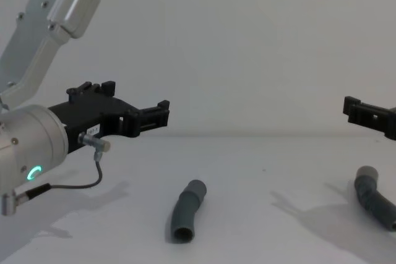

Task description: Use both hands to pick up one end of the pipe from the table, align the ends, and insert them.

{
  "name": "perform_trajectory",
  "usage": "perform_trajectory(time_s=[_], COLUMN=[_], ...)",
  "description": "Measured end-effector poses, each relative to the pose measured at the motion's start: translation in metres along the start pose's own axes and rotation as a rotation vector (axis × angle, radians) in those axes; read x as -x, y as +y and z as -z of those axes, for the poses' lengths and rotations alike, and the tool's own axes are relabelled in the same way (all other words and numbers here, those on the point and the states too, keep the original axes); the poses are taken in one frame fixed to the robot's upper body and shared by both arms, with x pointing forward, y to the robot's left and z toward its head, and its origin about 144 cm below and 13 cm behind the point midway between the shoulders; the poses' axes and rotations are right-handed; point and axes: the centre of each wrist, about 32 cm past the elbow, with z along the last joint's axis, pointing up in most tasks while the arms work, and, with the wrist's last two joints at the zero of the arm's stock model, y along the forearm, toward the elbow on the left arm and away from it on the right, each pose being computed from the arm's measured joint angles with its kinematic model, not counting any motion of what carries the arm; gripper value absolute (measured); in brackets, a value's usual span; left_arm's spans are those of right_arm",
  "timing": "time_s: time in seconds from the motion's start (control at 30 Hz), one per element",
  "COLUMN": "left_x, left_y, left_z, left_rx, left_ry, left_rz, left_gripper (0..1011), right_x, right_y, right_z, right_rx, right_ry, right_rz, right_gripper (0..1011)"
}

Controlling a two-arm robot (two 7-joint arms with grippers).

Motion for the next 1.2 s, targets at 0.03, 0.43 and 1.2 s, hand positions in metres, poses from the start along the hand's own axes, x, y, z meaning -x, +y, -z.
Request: perform_trajectory(time_s=[0.03,0.43,1.2], left_x=[0.0000,0.0000,0.0000], left_y=[0.0000,0.0000,0.0000], left_z=[0.0000,0.0000,0.0000], left_rx=[0.000,0.000,0.000], left_ry=[0.000,0.000,0.000], left_rz=[0.000,0.000,0.000], left_gripper=[1001,1001,1001], right_x=[0.0000,0.0000,0.0000], right_y=[0.0000,0.0000,0.0000], right_z=[0.0000,0.0000,0.0000], right_rx=[0.000,0.000,0.000], right_ry=[0.000,0.000,0.000], right_rz=[0.000,0.000,0.000], right_gripper=[998,998,998])
